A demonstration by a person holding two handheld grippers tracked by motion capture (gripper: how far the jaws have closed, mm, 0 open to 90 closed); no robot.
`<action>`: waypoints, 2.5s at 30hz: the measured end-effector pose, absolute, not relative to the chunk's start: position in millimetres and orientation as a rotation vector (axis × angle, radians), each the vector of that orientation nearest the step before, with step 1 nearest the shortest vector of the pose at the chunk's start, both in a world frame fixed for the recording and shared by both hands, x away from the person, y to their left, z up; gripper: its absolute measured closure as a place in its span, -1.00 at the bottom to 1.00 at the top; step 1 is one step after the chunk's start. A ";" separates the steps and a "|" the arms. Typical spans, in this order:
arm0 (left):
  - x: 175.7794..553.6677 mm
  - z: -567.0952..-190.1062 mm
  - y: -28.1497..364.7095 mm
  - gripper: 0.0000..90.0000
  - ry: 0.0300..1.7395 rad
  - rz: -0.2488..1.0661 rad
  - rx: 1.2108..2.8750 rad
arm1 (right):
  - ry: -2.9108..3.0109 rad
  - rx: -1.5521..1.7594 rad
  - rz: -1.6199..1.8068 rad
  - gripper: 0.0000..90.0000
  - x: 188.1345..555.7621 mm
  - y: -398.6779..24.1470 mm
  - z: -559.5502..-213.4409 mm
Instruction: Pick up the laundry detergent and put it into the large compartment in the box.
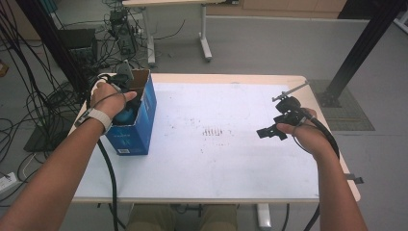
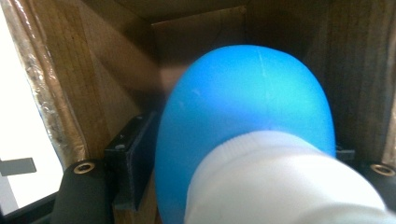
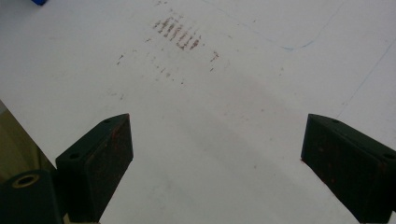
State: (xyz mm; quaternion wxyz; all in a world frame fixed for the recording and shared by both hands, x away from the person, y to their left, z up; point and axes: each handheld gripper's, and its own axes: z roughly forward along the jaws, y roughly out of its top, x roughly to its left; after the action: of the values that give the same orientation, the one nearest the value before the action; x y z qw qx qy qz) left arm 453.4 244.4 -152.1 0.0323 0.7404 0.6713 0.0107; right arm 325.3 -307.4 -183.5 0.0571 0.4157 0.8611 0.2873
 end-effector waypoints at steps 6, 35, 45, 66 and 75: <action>451.8 -150.0 245.7 -0.36 2.067 0.041 2.267 | 2.612 1.256 0.872 -0.80 324.8 -306.7 -182.4; 433.2 -60.9 260.1 -0.85 1.883 0.068 2.253 | 2.601 1.240 0.885 -0.80 317.6 -308.1 -177.2; 418.8 -14.5 246.9 -0.85 1.707 0.116 2.327 | 2.592 1.231 0.887 -0.80 315.5 -309.6 -171.0; 396.0 44.4 180.5 -0.85 1.180 0.121 2.567 | 2.576 1.243 0.884 -0.80 314.4 -314.4 -164.9; 395.7 44.9 159.6 -0.84 1.020 0.113 2.652 | 2.571 1.246 0.883 -0.80 313.4 -316.2 -164.3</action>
State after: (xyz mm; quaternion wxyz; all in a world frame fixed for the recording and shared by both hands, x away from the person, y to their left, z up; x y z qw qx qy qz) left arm 395.7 159.6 44.9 0.1483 0.9223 0.3546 0.0393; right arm 313.4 -316.2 -164.3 0.0754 0.4154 0.8573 0.2945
